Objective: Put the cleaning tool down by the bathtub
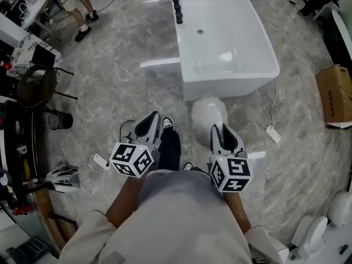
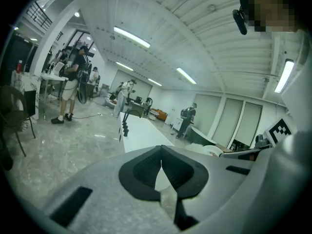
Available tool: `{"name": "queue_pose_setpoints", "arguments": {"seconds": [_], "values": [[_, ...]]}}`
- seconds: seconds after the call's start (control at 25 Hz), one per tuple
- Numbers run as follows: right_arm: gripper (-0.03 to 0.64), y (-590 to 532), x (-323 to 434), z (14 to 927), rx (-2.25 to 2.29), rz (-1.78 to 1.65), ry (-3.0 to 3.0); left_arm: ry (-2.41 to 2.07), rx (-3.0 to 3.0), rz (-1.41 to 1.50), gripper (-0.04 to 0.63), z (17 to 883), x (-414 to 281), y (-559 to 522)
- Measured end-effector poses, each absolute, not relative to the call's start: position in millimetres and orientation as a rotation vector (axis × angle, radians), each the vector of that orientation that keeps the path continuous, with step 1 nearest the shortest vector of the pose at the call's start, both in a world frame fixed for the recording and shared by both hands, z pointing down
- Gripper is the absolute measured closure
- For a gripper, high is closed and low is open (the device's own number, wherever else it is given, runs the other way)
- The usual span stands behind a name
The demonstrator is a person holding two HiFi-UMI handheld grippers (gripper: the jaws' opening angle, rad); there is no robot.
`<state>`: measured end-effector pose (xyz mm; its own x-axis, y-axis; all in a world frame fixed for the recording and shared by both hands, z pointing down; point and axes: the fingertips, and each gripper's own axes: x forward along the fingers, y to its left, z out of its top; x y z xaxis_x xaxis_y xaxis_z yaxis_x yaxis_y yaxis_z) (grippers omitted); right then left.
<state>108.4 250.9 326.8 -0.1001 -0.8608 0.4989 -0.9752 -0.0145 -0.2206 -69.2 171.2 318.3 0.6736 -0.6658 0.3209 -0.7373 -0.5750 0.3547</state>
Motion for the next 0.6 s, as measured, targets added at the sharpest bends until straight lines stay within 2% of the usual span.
{"name": "queue_pose_setpoints", "arguments": {"seconds": [0.6], "values": [[0.532, 100.4, 90.6, 318.5, 1.972, 0.791, -1.988, -0.997, 2.451, 0.27, 0.586, 318.4, -76.3, 28.3]]}}
